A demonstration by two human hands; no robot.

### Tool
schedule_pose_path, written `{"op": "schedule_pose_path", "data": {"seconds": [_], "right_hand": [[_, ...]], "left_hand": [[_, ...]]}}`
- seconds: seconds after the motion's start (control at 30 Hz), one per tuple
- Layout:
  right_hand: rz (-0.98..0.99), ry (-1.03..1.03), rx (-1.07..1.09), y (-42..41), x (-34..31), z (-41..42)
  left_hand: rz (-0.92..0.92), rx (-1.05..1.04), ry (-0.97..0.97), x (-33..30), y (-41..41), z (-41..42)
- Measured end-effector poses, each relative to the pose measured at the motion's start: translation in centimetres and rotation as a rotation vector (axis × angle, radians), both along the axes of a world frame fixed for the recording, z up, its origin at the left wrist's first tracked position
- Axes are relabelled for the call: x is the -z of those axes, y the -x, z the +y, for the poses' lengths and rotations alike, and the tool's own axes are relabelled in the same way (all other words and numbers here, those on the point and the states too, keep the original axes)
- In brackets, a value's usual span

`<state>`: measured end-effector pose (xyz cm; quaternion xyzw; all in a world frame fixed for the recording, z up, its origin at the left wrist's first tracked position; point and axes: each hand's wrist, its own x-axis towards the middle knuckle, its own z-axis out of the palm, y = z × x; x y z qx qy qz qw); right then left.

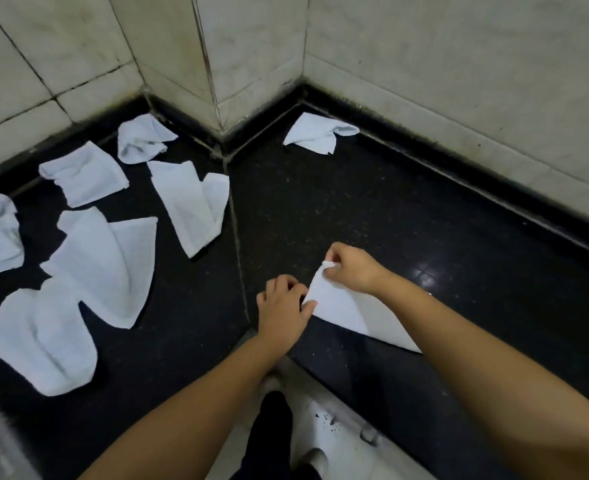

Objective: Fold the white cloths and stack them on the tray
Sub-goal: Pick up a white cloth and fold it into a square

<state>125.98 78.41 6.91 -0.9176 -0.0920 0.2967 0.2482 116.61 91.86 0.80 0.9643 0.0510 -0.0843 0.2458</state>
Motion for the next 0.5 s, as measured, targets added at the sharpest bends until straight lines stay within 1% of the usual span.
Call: {"op": "schedule_pose_path", "data": {"seconds": [0.07,0.17,0.23,0.3,0.4,0.5], "right_hand": [[-0.089,-0.096,0.05,-0.8,-2.2,-0.9],[-0.298,-0.193,0.165,-2.2,-5.9,-2.1],[-0.421,-0.275,0.217,-2.7,-8.3,-2.9],[-0.51,-0.347,0.233,-2.3,-10.0,-3.6],[-0.544,-0.4,0.207,-0.3,-10.6,-4.9],[-0.487,-0.356,0.146,2.7,-8.2,-6.2]], "left_hand": [[-0.054,-0.013,0.059,-2.1,-2.0,0.5],[-0.264,-0.03,0.117,-7.0,-5.7,1.1],[-0.413,-0.003,0.17,-10.5,-7.3,1.4],[-0.504,0.044,0.176,-13.1,-7.7,1.5],[-0.534,0.12,0.191,-14.0,-6.4,1.8],[-0.522,0.222,0.154,-11.1,-3.7,2.1]]}}
